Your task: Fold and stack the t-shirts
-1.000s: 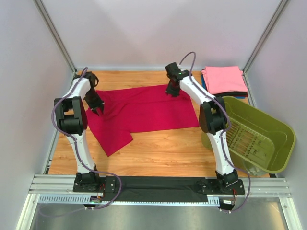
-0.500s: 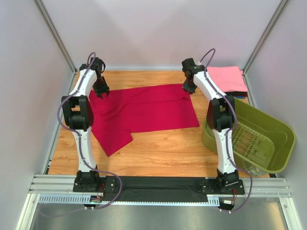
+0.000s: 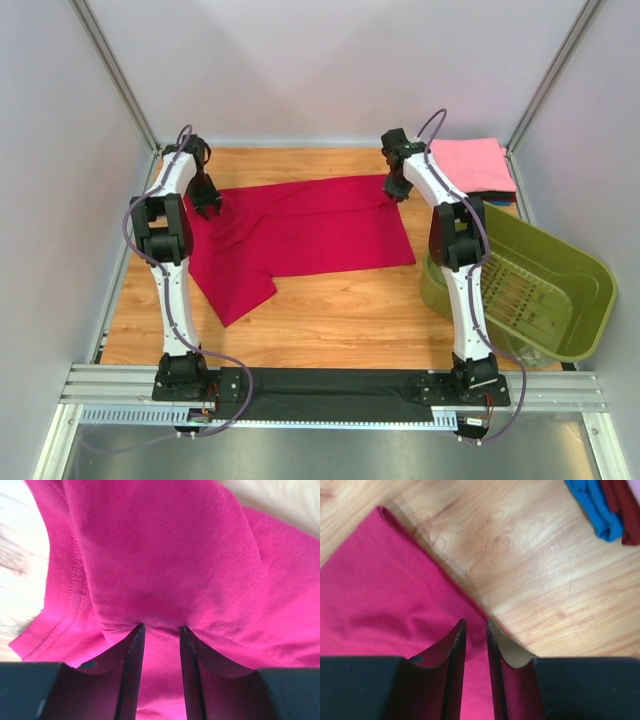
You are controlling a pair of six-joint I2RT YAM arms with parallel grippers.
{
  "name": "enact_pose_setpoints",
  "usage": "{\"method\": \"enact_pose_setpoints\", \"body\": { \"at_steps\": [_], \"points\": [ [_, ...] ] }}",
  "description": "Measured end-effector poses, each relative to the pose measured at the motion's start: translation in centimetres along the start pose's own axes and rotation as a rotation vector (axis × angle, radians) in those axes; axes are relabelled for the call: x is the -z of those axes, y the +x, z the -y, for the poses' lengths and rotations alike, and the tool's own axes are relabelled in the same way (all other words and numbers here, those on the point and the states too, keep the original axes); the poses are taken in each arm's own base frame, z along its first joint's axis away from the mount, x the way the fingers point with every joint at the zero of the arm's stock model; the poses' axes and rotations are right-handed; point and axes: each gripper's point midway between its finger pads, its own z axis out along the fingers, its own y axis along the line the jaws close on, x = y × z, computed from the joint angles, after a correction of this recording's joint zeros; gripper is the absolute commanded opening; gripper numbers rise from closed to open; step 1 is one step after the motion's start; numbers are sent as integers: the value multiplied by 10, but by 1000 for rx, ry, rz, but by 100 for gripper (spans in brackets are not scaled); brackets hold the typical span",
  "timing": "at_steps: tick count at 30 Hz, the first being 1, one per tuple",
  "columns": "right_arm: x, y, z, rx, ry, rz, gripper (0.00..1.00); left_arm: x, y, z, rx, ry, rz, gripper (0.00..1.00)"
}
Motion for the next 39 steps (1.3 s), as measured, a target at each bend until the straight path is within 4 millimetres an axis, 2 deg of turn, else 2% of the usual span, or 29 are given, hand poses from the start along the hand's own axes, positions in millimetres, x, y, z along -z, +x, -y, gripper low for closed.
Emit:
{"method": "enact_pose_setpoints", "body": {
  "at_steps": [6, 21, 24, 25, 29, 35, 39],
  "points": [
    [-15, -3, 2, 39, 7, 22, 0, -2, -7, 0, -14, 2, 7, 42],
    [-21, -30, 1, 190, 9, 148, 0, -4, -15, -1, -15, 54, -4, 43],
    [-21, -34, -2, 213, -4, 165, 6, -4, -15, 0, -14, 73, -10, 44],
    [-21, -35, -3, 217, -7, 168, 11, -3, -15, 1, -13, 82, -11, 44],
    [-21, -34, -2, 218, -2, 161, 18, -3, -16, 5, -9, 115, -12, 45],
    [-10, -19, 9, 220, -13, 114, 16, -2, -18, 10, -4, 148, -11, 47],
    [-4, -14, 1, 220, -64, 96, 13, -2, -18, 11, 3, 160, -11, 47]
  ]
}}
